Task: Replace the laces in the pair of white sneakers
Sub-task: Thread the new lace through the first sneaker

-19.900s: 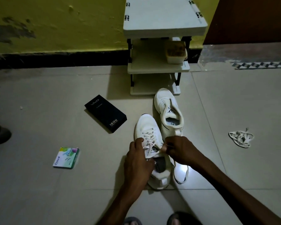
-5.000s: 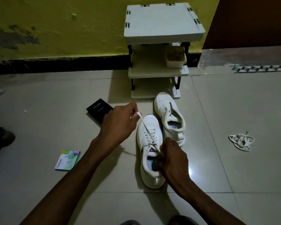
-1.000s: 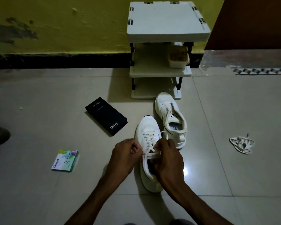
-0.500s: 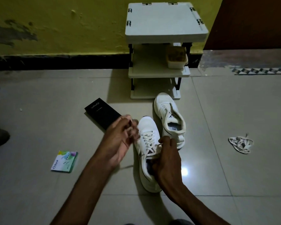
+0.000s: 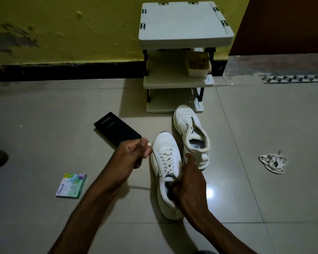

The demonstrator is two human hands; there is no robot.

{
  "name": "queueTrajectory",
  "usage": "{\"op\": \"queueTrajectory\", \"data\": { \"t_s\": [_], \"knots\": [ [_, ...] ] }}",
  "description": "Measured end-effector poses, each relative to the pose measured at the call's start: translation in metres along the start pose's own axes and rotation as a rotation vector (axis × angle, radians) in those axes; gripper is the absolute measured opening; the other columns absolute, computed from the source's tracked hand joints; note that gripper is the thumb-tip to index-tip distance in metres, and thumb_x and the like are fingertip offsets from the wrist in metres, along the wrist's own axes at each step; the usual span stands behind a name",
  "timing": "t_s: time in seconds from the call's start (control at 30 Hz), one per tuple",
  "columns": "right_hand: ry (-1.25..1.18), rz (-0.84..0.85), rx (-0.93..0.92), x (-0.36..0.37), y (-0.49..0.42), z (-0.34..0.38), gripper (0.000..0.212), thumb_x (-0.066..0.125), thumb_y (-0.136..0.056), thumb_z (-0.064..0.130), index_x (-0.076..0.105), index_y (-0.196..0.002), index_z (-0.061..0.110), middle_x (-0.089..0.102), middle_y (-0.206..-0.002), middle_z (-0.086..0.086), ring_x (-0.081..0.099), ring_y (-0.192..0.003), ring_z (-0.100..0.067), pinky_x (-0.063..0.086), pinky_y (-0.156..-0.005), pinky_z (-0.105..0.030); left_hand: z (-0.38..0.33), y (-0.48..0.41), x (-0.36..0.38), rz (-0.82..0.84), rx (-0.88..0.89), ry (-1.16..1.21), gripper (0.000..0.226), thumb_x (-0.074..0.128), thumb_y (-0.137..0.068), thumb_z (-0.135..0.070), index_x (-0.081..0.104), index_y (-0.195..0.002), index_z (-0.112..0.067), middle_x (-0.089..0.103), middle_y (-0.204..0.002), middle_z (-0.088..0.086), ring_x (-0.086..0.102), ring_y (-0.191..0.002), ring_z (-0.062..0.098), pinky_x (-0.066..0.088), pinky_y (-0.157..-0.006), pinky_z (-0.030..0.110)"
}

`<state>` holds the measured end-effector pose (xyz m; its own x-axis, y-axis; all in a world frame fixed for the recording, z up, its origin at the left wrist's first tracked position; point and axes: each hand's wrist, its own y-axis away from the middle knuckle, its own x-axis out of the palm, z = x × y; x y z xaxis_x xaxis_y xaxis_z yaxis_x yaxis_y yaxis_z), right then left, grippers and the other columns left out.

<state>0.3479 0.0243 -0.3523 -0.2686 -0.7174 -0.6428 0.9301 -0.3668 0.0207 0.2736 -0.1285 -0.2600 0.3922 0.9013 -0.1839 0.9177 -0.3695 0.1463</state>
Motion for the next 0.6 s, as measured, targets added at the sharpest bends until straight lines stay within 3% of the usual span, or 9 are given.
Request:
{"op": "queueTrajectory", "data": {
  "t_s": [0.07,0.13,0.23,0.3,0.4,0.47,0.53,0.6],
  "knots": [
    [-0.007,0.025,0.041,0.002,0.001,-0.004,0.068,0.076,-0.073,0.015,0.034,-0.127,0.023,0.061,-0.103,-0.004,0.061,-0.089,-0.021,0.053,-0.077,-0.036,-0.008,0.002,0.003,0.016,0.01,-0.121,0.048,0.041,-0.099,-0.048,0.052,-0.06,-0.021,0.031,-0.054,0.001,0.027,-0.049,0.009,0.021,-0.049,0.021],
    [0.03,0.049,0.092,0.002,0.001,-0.005,0.076,0.081,-0.066,0.023,0.038,-0.129,0.022,0.06,-0.112,0.001,0.061,-0.1,-0.019,0.05,-0.083,-0.027,-0.009,0.0,0.009,-0.044,-0.025,-0.308,0.045,0.041,-0.103,-0.038,0.063,-0.068,-0.019,0.046,-0.049,-0.011,0.04,-0.048,0.002,0.027,-0.05,0.018],
    [0.046,0.121,0.137,0.002,0.001,-0.009,0.081,0.085,-0.061,0.029,0.041,-0.128,0.019,0.062,-0.116,0.001,0.061,-0.104,-0.019,0.046,-0.082,-0.021,-0.008,-0.001,0.012,-0.187,-0.02,-0.532,0.036,0.04,-0.104,-0.025,0.07,-0.086,-0.019,0.067,-0.085,-0.011,0.057,-0.079,0.002,0.034,-0.06,0.009],
    [0.092,0.196,0.15,-0.004,0.001,-0.009,0.077,0.082,-0.066,0.035,0.04,-0.127,0.018,0.063,-0.112,0.0,0.062,-0.102,-0.02,0.044,-0.075,-0.019,-0.008,-0.001,0.014,-0.198,0.021,-0.705,0.033,0.038,-0.103,-0.023,0.069,-0.092,-0.017,0.066,-0.096,-0.003,0.056,-0.085,0.01,0.033,-0.065,0.018],
    [0.204,0.304,0.152,-0.018,0.0,-0.007,0.067,0.075,-0.077,0.043,0.042,-0.13,0.02,0.063,-0.115,0.002,0.061,-0.106,-0.019,0.035,-0.072,-0.015,-0.007,0.003,0.015,-0.199,-0.009,-1.005,0.025,0.042,-0.101,-0.02,0.065,-0.093,-0.018,0.064,-0.092,0.001,0.056,-0.082,0.018,0.034,-0.067,0.026],
    [0.289,0.348,0.179,-0.03,-0.001,-0.004,0.054,0.071,-0.08,0.046,0.05,-0.123,0.022,0.064,-0.111,0.002,0.061,-0.103,-0.018,0.033,-0.069,-0.017,-0.009,0.005,0.011,-0.236,0.006,-0.989,0.023,0.047,-0.099,-0.018,0.065,-0.085,-0.022,0.062,-0.082,0.0,0.057,-0.076,0.02,0.038,-0.063,0.029],
    [0.364,0.362,0.207,-0.043,-0.004,-0.001,0.038,0.069,-0.081,0.05,0.057,-0.106,0.025,0.064,-0.096,0.004,0.063,-0.094,-0.017,0.035,-0.065,-0.021,-0.009,0.007,0.006,-0.224,0.059,-0.791,0.028,0.048,-0.1,-0.022,0.065,-0.077,-0.024,0.058,-0.068,-0.005,0.055,-0.066,0.013,0.041,-0.061,0.028],
    [0.388,0.395,0.2,-0.054,-0.009,0.0,0.023,0.069,-0.081,0.048,0.058,-0.089,0.029,0.065,-0.086,0.006,0.065,-0.086,-0.015,0.041,-0.064,-0.023,-0.009,0.01,0.007,-0.176,0.102,-0.603,0.031,0.049,-0.1,-0.024,0.065,-0.073,-0.027,0.054,-0.06,-0.01,0.054,-0.061,0.004,0.038,-0.058,0.017]
  ]
}}
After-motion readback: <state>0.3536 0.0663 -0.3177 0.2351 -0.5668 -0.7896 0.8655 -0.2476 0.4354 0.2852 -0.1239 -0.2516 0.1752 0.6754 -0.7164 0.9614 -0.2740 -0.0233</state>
